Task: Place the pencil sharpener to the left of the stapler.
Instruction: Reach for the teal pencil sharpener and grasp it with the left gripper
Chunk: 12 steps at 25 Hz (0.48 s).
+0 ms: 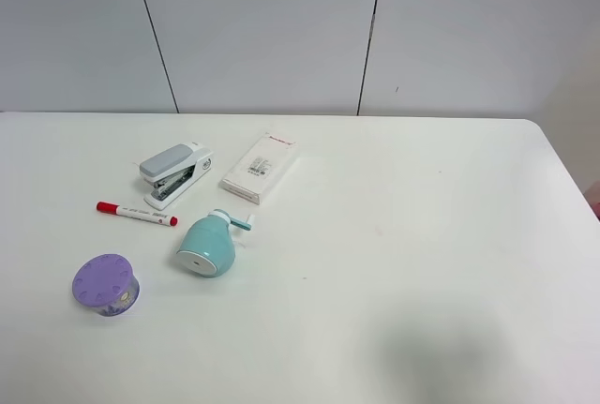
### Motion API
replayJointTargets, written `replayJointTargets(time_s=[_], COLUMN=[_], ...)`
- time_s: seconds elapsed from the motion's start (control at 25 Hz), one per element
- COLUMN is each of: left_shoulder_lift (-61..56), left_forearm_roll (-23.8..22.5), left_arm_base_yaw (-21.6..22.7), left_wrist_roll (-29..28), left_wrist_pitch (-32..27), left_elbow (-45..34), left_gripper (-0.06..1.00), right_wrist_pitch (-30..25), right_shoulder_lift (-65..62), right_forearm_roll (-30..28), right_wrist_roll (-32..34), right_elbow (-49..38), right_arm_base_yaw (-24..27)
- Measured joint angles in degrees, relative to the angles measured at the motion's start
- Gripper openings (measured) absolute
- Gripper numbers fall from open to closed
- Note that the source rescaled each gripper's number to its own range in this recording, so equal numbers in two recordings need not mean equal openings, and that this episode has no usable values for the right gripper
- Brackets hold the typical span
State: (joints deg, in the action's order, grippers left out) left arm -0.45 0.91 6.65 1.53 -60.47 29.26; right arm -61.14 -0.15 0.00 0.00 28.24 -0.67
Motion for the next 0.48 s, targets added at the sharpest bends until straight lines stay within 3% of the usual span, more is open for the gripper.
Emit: replayJointTargets(time_s=[0.48], left_shoulder_lift=[0.0], left_forearm_roll=[0.0], left_arm_base_yaw=[0.0], left_wrist_roll=[0.0], left_wrist_pitch=[0.0], left_elbow=[0.0], left_gripper=[1.0], right_wrist_pitch=[0.0], right_shoulder_lift=[0.0], right_forearm_roll=[0.0], right_wrist_roll=[0.0], right_elbow=[0.0], right_arm_base_yaw=[0.0])
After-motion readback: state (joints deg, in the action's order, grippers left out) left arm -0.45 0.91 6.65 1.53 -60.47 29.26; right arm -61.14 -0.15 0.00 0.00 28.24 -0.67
